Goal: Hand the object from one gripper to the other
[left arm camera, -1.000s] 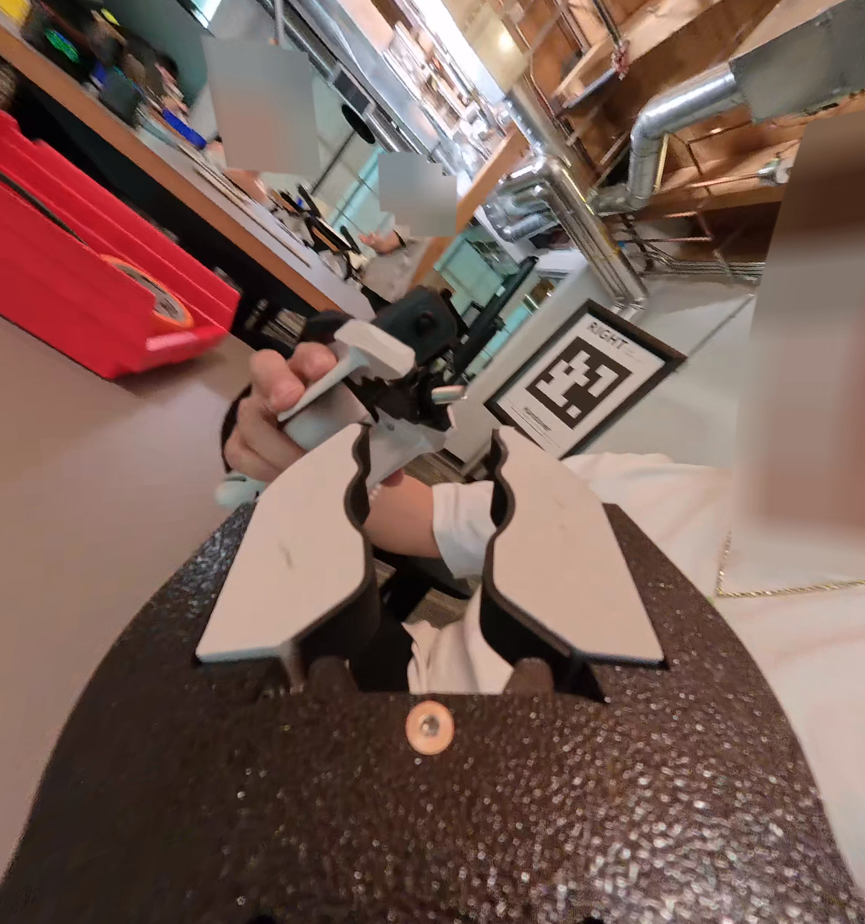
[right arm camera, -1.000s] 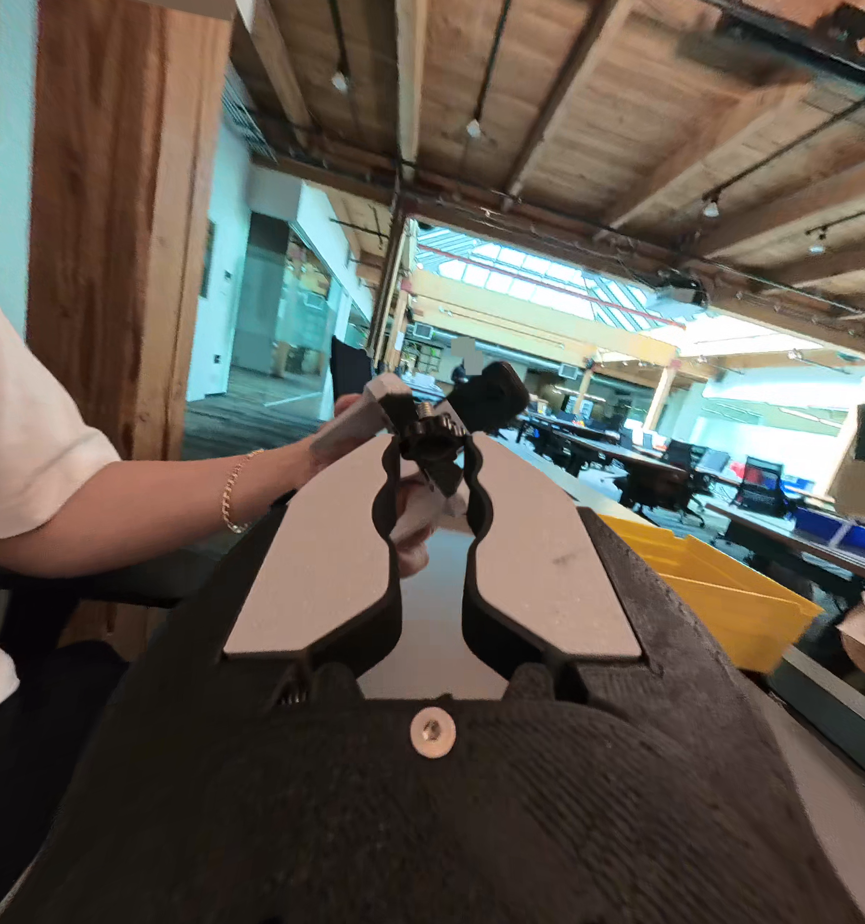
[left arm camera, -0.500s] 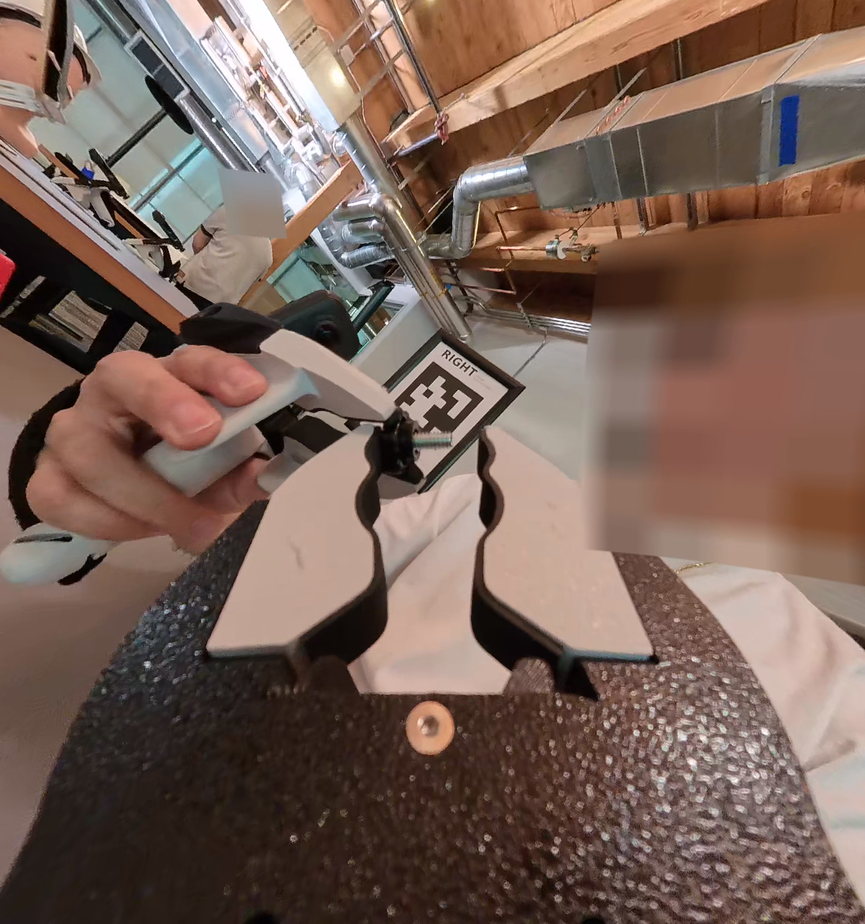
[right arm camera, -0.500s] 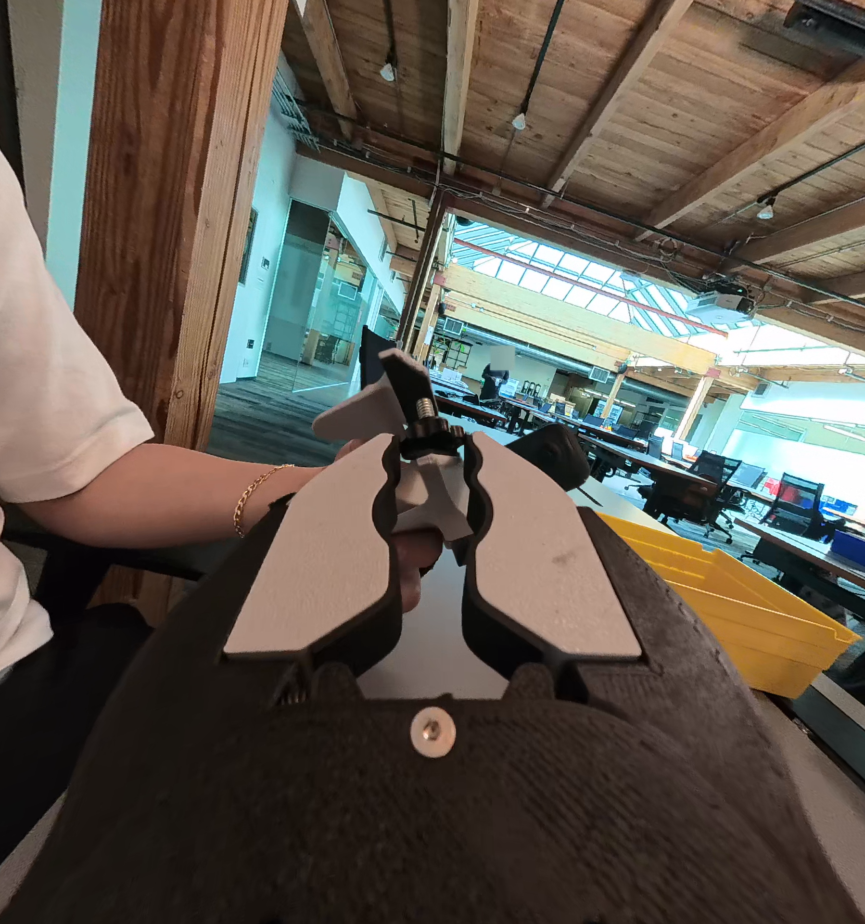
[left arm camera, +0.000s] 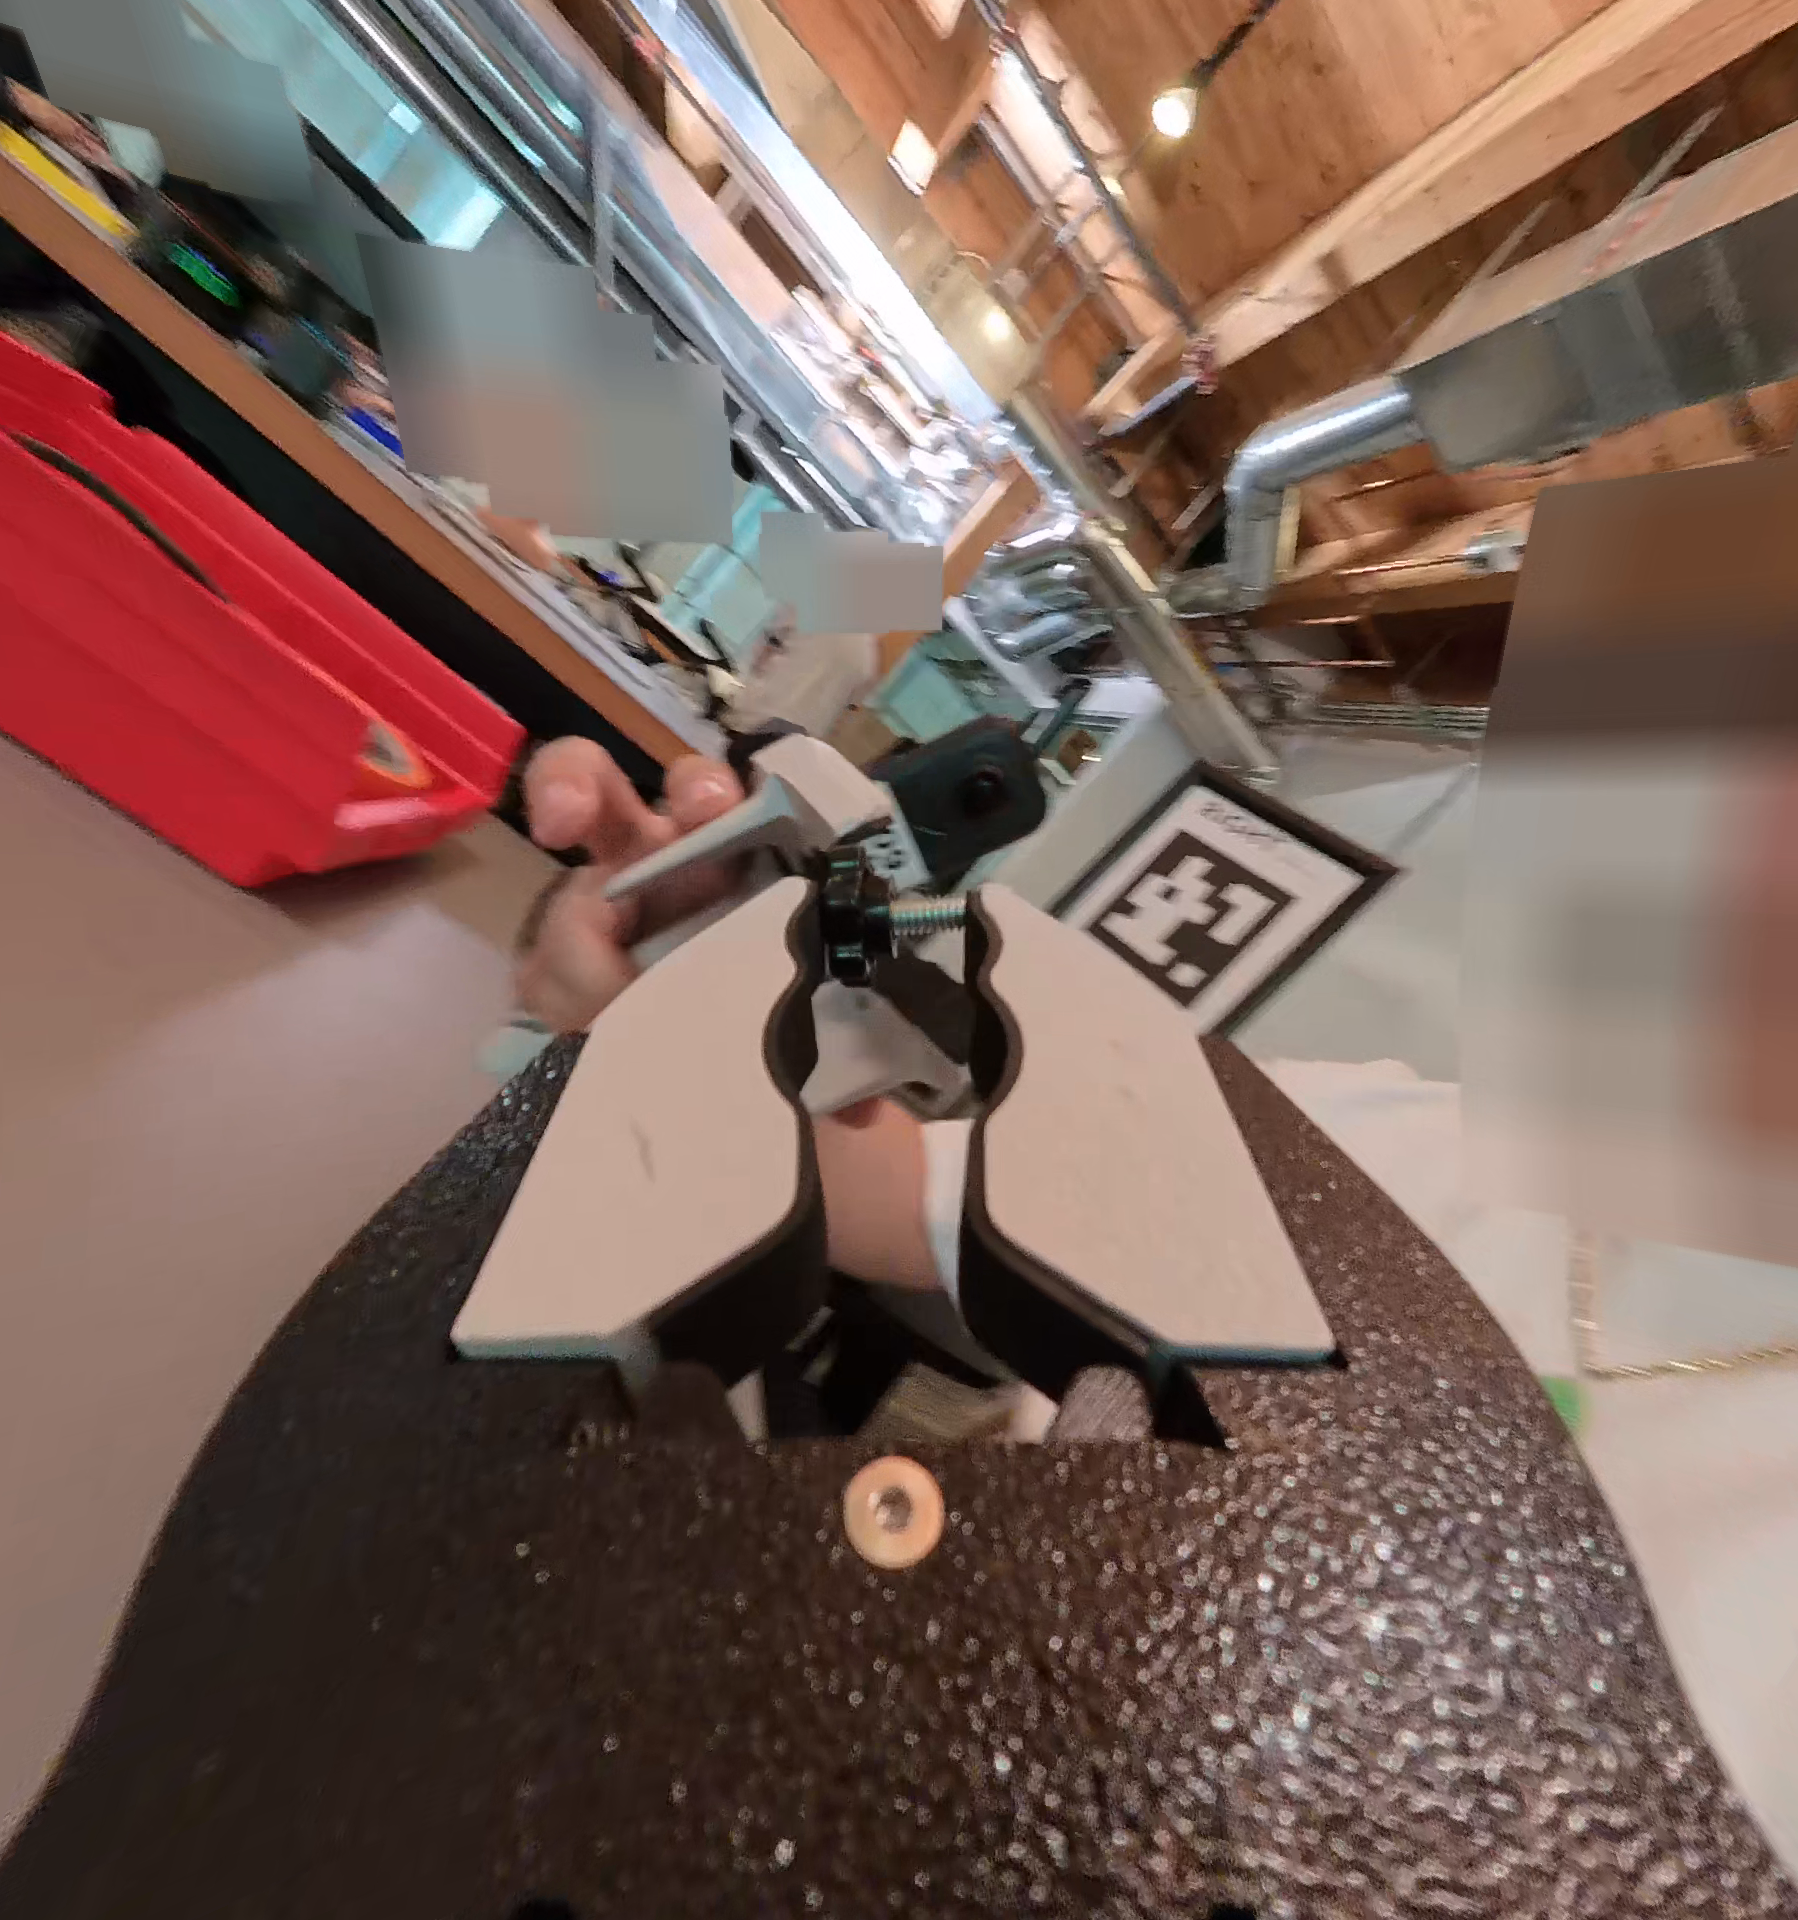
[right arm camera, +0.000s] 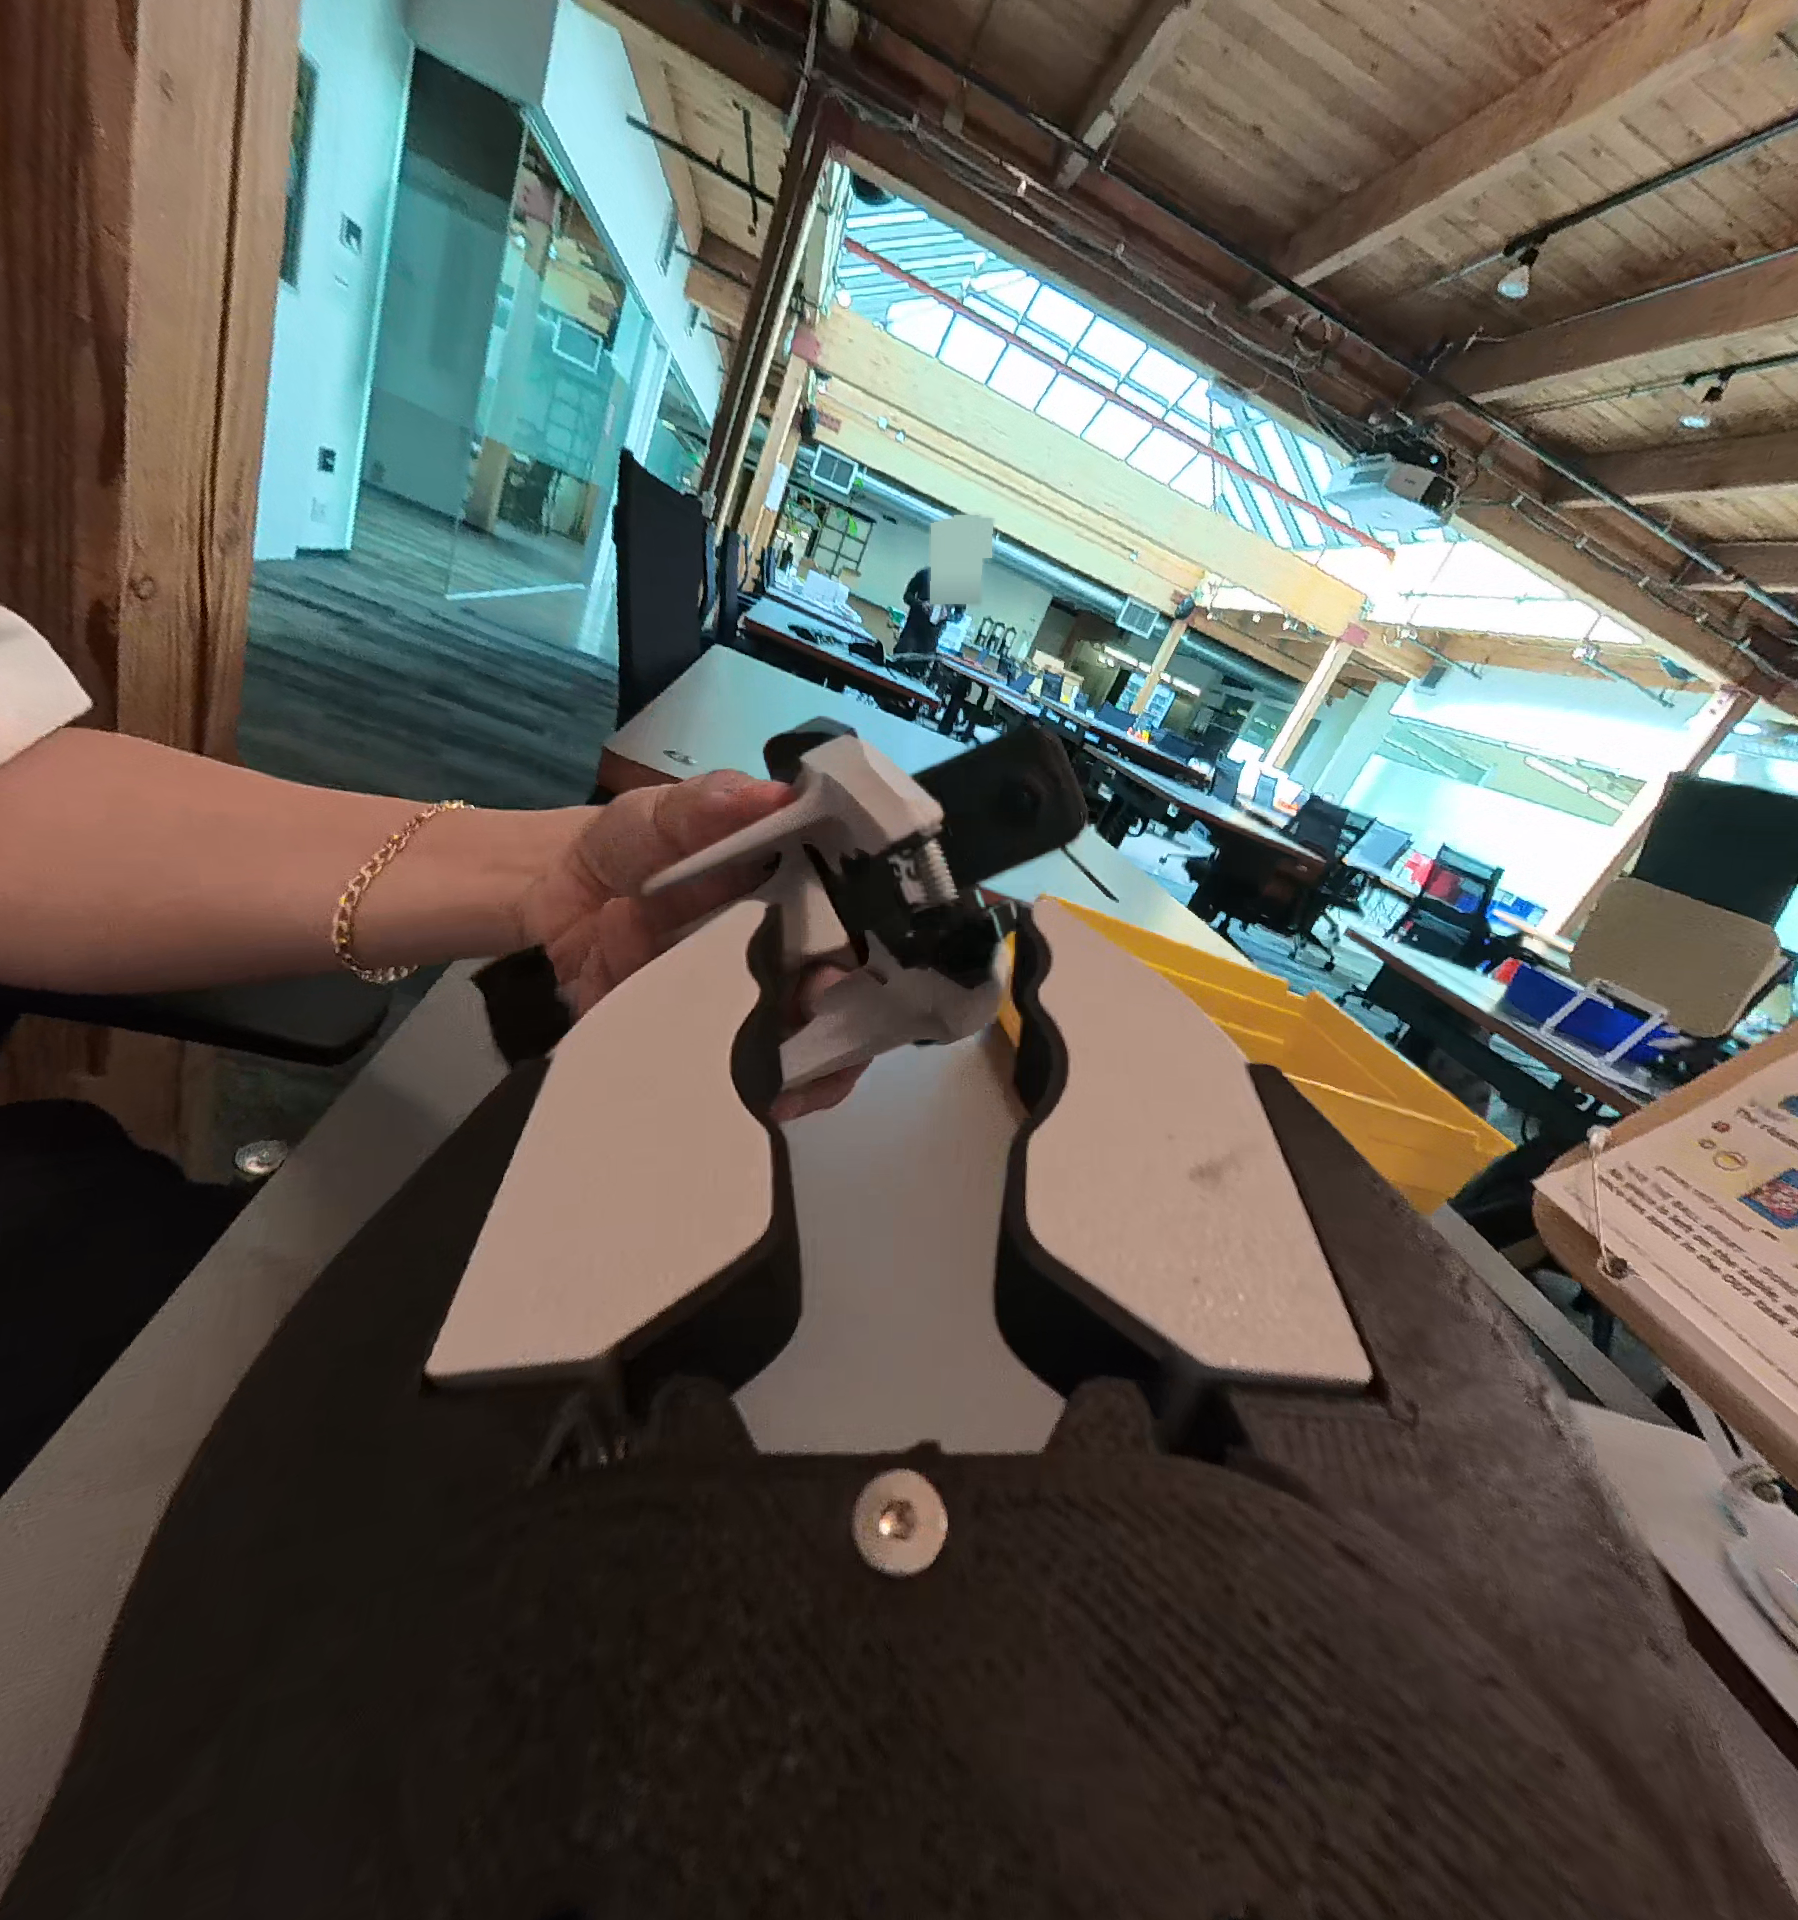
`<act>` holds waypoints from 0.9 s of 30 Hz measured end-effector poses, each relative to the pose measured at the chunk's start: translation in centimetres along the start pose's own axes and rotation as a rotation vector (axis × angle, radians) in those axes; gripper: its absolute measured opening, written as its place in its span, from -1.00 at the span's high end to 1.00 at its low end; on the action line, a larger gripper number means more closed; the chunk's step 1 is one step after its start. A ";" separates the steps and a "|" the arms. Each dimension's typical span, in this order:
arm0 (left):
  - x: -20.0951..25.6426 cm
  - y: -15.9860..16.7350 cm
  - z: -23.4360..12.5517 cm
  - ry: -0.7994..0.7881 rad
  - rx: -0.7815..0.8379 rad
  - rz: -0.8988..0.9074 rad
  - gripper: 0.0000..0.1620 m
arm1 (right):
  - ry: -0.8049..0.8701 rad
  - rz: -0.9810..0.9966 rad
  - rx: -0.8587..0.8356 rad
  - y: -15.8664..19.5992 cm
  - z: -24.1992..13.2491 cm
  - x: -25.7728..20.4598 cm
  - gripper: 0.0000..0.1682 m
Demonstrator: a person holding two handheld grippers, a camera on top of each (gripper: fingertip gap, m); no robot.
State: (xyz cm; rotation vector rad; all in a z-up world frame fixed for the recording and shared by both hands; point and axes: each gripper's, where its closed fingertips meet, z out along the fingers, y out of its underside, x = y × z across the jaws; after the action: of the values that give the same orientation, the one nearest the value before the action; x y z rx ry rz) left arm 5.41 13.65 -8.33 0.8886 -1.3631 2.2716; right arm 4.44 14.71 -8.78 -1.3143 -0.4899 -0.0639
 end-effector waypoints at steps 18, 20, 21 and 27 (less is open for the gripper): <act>-2.6 -0.8 -2.5 -0.629 -0.324 1.400 0.70 | -0.043 1.152 -0.026 2.1 0.9 1.9 0.29; -2.8 -0.3 -2.3 -0.661 -0.402 1.546 0.69 | -0.034 1.132 -0.079 3.0 1.0 1.5 0.30; -2.9 -0.3 -2.2 -0.681 -0.422 1.590 0.70 | -0.035 1.117 -0.098 3.3 1.0 1.3 0.31; -3.2 -0.4 -2.1 -0.719 -0.437 1.676 0.70 | -0.035 1.032 -0.156 3.8 1.0 0.8 0.43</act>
State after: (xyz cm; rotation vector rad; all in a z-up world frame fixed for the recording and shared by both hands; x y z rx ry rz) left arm 7.32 15.74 -10.89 0.2856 -3.7525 2.1631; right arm 6.07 16.81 -11.75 -1.5876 0.2116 0.7888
